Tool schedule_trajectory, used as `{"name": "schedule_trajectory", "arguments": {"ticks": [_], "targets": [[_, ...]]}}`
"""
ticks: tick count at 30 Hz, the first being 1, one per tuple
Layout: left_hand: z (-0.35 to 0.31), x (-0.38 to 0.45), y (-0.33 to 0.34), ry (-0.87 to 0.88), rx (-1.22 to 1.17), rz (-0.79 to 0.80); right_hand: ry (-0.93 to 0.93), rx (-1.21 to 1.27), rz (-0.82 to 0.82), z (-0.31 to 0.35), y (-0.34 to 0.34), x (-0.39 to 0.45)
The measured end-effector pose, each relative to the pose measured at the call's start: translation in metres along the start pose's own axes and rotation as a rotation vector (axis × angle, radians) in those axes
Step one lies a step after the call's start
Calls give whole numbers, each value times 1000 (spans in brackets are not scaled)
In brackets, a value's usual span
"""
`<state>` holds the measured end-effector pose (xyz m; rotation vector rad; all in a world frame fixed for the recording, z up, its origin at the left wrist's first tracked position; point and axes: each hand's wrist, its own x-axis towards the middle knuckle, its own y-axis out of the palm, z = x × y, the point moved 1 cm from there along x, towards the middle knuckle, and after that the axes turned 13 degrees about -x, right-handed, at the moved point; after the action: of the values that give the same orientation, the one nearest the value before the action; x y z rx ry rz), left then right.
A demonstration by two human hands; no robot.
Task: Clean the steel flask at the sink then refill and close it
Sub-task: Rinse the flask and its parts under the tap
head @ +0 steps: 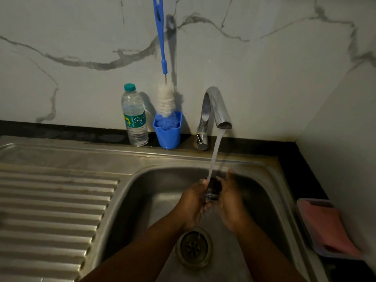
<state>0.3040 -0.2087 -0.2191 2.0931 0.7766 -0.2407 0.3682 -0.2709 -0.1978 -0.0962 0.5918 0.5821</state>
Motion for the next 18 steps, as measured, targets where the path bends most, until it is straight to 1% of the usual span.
{"name": "schedule_trajectory", "arguments": {"ticks": [2,3,5,6,7,8,9,11,12,13,14,15,16,18], "targets": [[6,1,0,-29,-97,-96,-7,-3,28,4,2,-2],[6,3,-1,-35,-130,-146,-22,-47,21,1,6,-8],[1,8,-5,-17,-168,-213,-105,-281,55,-8,17,-21],[-2,10,-6,-16,-181,-210,-164,-443,123,-16,19,-23],[-4,10,-6,-21,-185,-184,-217,-523,151,-20,22,-29],[-5,10,-6,-27,-170,-127,-247,-533,156,-22,19,-28],[-5,7,-4,-30,-149,-68,-206,-401,145,-21,14,-25],[-1,2,1,-28,-135,-16,-109,-111,123,-14,8,-20],[2,3,2,-26,-142,-10,-90,-12,129,-12,7,-19],[3,4,2,-28,-151,-3,-131,-22,171,-14,5,-25],[3,6,2,-24,-150,-19,-163,-99,189,-20,3,-25],[1,10,0,-19,-157,-54,-175,-198,173,-22,7,-24],[-1,12,-1,-17,-157,-98,-186,-348,131,-23,15,-25],[-1,20,-9,8,-152,-186,-299,-579,97,-28,19,-30]]}}
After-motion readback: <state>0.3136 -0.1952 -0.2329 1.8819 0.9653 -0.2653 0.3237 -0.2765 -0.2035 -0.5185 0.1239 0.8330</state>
